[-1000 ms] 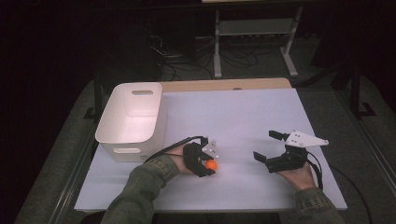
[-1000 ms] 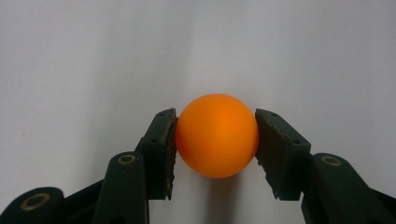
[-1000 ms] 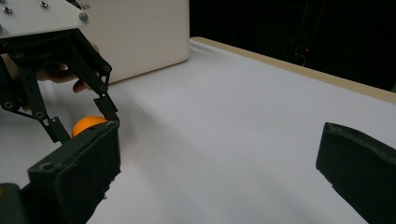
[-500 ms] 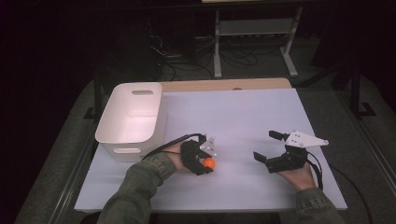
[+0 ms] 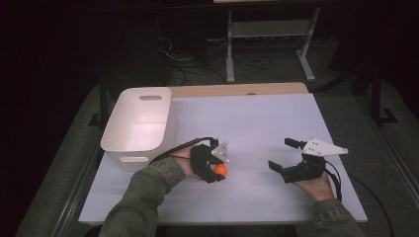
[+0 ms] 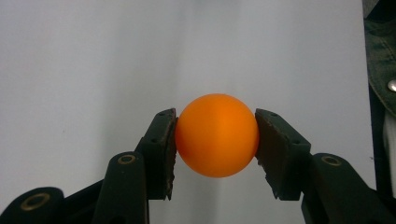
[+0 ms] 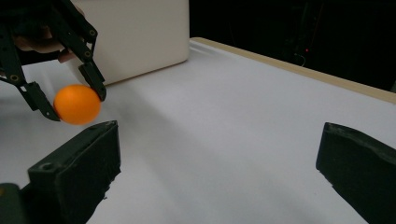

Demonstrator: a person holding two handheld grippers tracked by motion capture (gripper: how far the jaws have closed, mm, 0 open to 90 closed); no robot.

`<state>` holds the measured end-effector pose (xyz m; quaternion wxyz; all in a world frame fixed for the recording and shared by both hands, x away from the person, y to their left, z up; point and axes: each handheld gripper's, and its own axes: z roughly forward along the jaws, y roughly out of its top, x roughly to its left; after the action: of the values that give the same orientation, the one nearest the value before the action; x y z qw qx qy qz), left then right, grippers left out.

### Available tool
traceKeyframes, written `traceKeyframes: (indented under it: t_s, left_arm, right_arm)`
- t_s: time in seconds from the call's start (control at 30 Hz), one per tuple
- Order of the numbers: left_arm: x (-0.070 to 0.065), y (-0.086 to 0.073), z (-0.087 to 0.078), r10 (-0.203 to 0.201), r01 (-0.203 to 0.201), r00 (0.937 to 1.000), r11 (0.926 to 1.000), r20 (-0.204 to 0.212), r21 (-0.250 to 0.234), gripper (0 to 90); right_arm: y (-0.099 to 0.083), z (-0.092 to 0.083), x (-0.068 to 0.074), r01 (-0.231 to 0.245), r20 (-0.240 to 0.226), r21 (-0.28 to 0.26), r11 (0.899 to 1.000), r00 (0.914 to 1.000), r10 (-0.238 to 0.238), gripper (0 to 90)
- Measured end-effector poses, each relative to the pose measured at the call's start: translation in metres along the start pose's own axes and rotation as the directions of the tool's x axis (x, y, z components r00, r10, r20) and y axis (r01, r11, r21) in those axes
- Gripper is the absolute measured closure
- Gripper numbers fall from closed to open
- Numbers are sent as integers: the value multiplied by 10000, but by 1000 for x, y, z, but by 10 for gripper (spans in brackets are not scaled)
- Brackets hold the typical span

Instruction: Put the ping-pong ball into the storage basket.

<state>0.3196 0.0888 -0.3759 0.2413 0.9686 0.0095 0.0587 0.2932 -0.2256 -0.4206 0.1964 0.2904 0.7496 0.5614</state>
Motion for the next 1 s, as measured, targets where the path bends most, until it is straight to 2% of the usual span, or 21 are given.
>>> traceKeyframes:
  t_s: [0.23, 0.4, 1.0]
  left_arm:
    - [0, 1, -12, 9, -9, 9999, 10000, -119, -6, 505]
    - [1, 2, -20, 15, -15, 10000, 10000, -21, 25, 505]
    - [3, 6, -45, 144, -142, 9999, 9997, -76, 203, 505]
  right_arm:
    - [0, -1, 0, -11, 14, -28, 10000, 10000, 11, 0]
    - [0, -1, 0, -35, 27, -53, 10000, 10000, 35, 0]
    - [1, -3, 0, -60, 66, -71, 10000, 10000, 61, 0]
